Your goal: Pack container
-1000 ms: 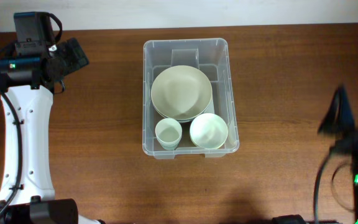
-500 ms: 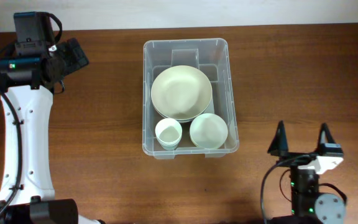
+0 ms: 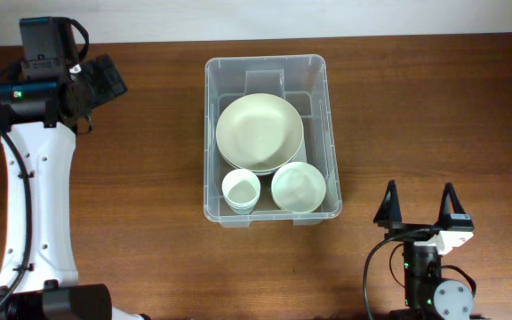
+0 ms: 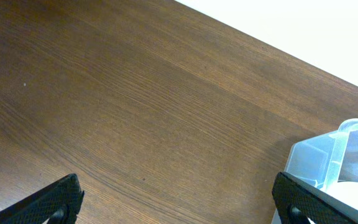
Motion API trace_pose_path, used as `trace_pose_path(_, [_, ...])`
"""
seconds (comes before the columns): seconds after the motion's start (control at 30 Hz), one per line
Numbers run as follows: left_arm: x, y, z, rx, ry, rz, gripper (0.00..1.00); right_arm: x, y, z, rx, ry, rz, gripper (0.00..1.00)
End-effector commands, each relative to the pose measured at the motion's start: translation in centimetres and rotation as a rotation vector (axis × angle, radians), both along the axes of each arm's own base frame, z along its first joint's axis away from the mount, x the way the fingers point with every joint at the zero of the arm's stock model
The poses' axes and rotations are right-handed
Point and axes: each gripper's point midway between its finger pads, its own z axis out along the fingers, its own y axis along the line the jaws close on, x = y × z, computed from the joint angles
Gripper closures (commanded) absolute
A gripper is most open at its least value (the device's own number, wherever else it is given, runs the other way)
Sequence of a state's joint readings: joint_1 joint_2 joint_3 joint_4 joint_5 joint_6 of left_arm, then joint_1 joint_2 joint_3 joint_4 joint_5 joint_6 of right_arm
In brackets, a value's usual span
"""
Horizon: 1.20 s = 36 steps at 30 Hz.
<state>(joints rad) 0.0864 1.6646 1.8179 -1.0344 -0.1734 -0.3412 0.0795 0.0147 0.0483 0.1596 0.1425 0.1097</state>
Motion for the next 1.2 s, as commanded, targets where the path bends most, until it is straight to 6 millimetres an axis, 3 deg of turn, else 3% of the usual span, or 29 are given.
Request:
trace_pose_path(0.0, [0.1,0.2,0.8,0.003,-0.020,0.011,0.00,0.2,0.2,-1.5,0.006,0.049,0.013,0.01])
trace_pose_path(0.2, [0.1,0.2,0.8,0.004,-0.020,0.011,0.00,0.4,-0.2,-4.4,-0.001,0.167,-0.012,0.01])
trace_pose_path(0.43, [0.1,0.2,0.8,0.003,-0.020,0.011,0.01,0.4,-0.5,-6.0,-0.016,0.234,-0.033,0.01])
trace_pose_path(1.17, [0.1,0.2,0.8,0.003,-0.020,0.011,0.01,0.4,-0.5,-6.1,-0.017,0.237,-0.033,0.01])
